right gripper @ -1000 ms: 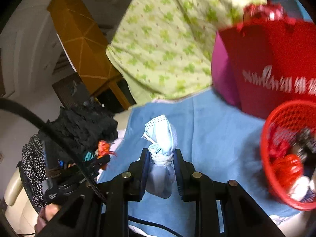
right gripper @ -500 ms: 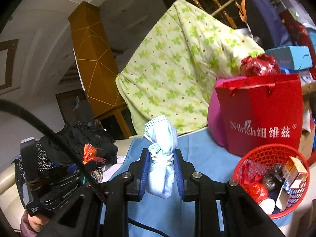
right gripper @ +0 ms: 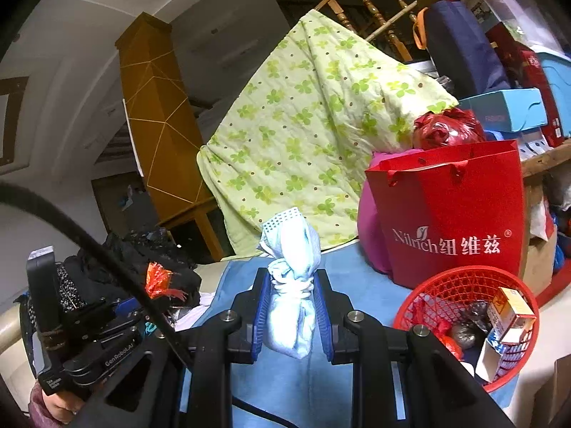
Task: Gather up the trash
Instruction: 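Lift both held items and carry them toward the red mesh basket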
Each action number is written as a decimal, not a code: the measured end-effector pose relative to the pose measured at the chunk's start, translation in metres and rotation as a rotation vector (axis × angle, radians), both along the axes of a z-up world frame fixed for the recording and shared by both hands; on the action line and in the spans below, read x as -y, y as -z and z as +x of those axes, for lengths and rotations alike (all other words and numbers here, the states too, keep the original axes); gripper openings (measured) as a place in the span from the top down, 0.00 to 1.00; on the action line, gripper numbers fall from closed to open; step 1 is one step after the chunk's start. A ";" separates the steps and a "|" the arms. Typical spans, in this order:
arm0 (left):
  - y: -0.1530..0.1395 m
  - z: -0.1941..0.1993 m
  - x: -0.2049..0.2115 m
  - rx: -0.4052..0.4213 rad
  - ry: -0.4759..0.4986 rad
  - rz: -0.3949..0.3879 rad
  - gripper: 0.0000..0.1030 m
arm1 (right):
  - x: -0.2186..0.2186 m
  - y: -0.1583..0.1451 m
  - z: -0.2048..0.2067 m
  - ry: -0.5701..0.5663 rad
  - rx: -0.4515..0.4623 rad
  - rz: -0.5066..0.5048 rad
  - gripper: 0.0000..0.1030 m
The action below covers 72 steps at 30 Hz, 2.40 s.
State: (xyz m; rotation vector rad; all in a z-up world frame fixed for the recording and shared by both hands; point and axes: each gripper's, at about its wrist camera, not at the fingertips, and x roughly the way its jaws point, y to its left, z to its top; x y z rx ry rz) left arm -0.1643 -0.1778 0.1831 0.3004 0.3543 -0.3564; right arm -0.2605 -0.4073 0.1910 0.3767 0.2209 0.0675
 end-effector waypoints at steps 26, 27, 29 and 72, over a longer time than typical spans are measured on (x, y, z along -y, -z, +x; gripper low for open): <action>0.009 -0.011 0.060 -0.006 0.073 0.086 0.74 | 0.048 0.015 -0.028 0.075 0.011 0.082 0.74; 0.010 -0.012 0.062 -0.007 0.077 0.089 0.74 | 0.049 0.016 -0.029 0.078 0.011 0.084 0.74; 0.010 -0.013 0.067 -0.007 0.084 0.094 0.74 | 0.053 0.017 -0.030 0.081 0.013 0.090 0.74; 0.031 -0.020 0.123 -0.057 0.177 0.166 0.74 | 0.098 0.041 -0.049 0.173 -0.007 0.166 0.74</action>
